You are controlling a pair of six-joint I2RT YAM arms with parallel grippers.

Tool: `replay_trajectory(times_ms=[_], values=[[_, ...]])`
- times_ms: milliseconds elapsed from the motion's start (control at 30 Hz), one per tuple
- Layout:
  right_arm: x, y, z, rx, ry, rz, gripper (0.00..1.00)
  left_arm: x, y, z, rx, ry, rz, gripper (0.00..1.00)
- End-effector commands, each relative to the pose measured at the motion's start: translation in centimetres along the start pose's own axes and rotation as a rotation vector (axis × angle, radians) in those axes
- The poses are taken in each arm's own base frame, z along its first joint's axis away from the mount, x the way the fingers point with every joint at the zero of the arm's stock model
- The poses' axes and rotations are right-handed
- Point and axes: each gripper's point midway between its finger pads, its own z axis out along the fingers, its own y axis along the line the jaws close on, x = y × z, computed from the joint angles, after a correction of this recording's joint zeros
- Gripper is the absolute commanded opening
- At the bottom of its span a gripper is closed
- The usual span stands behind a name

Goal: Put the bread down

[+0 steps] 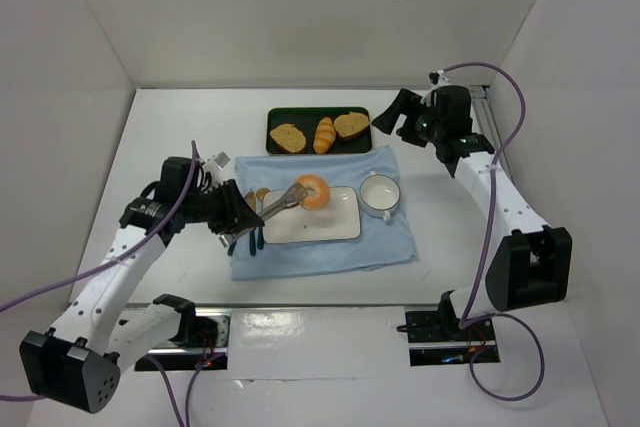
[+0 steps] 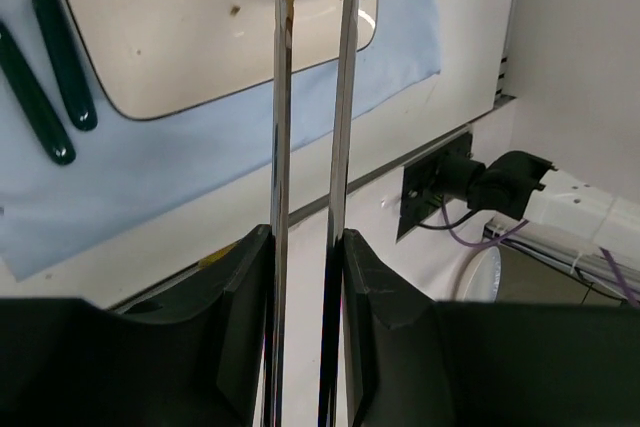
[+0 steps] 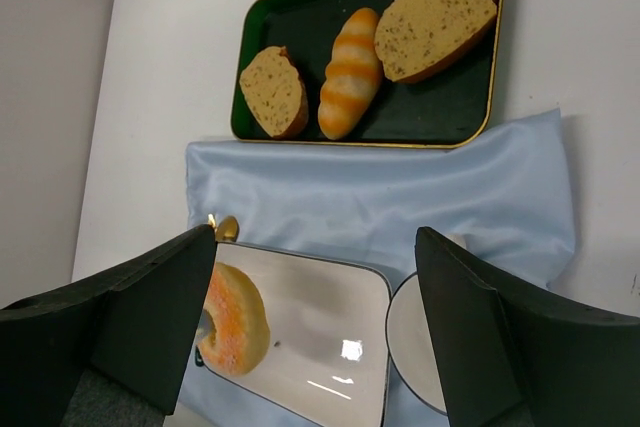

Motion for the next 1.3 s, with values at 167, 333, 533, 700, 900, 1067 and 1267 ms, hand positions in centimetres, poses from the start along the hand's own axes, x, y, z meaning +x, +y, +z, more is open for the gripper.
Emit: replay_trajectory(times_ms=[167,333,533,700,900,1067,1267], values=[[-2.8,1.9,-0.2,-0.026,-0.063,-0.034,0.87,1.8,1.4,-0.6,-0.04,-0.005,0.031,0.24],[-2.8,1.9,-0.9,-0.023,-0.077,-0.037,0.87,3.0,2.2,0.6,-0.049,0.044,0.032,0.24],[-2.6,2.0,-1.4,-0.023,-0.077,-0.037,0.87,3.9,3.0,2.1,-0.083,0.087,0.023,0.24],[-2.3,1.8,-1.3,-0.019,-0.069,-0.025,0.87,4.2,3.4,2.6,-0.098,0.102,0.012,0.27],[-2.8,2.4,-1.2,-0.041,-0.087,-0.015,0.87,4.2,3.2,2.1,-0.122,0.108,0.014,0.39],[-2.3,2.1,-0.5,-0.045,-0.074,-0.004,0.87,3.8,2.7,1.3,-0.139,0.1,0.032,0.49],[-2.0,2.6,0.0,-0.07,-0.057,0.001,0.87,4.2,3.1,0.6,-0.165,0.102,0.034,0.55]])
